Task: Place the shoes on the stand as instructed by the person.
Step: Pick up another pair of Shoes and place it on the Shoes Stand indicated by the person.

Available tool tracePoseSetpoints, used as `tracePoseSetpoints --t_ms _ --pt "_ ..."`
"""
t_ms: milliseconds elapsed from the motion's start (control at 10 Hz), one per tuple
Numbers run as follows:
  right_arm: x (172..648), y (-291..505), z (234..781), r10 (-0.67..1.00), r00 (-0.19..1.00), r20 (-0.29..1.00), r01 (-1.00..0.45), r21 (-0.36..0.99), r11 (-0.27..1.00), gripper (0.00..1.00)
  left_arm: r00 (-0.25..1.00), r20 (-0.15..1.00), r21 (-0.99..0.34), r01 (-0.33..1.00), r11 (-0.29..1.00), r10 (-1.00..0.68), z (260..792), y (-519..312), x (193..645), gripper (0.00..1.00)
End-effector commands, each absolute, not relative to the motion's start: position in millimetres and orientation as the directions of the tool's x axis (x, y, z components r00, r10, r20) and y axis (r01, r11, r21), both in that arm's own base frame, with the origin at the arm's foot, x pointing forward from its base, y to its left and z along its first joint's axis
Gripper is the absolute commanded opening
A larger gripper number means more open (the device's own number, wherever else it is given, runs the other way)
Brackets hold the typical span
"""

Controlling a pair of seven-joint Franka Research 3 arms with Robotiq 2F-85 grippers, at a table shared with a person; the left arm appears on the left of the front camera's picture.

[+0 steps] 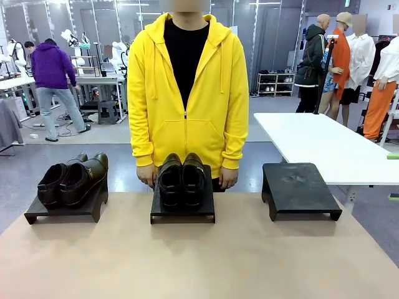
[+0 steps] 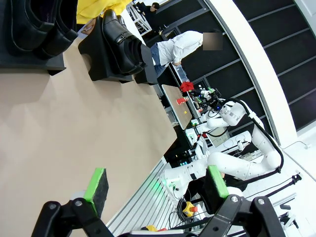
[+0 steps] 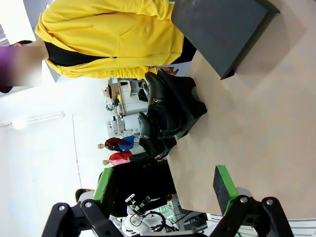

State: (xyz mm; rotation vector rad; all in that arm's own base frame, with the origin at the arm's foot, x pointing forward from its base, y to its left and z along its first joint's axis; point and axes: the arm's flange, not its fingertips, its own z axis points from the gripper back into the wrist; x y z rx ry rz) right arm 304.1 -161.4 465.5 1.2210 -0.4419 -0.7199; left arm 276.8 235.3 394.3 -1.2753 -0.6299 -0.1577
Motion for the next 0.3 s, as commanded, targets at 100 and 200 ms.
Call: tracePoseSetpoints --t_ms 100,200 --pt "303.3 -162.6 463.8 -0.703 0.708 -0.069 0.261 0.951 0.168 1.00 0.817 0.534 -0.833 0.464 0.301 0.218 395.9 234.6 273.1 1.00" --pt "303.3 -162.6 463.8 -0.703 0.708 -0.069 0.261 0.951 0.168 1.00 0.817 0.534 -0.833 0.464 0.301 0.218 395.9 234.6 273.1 1.00"
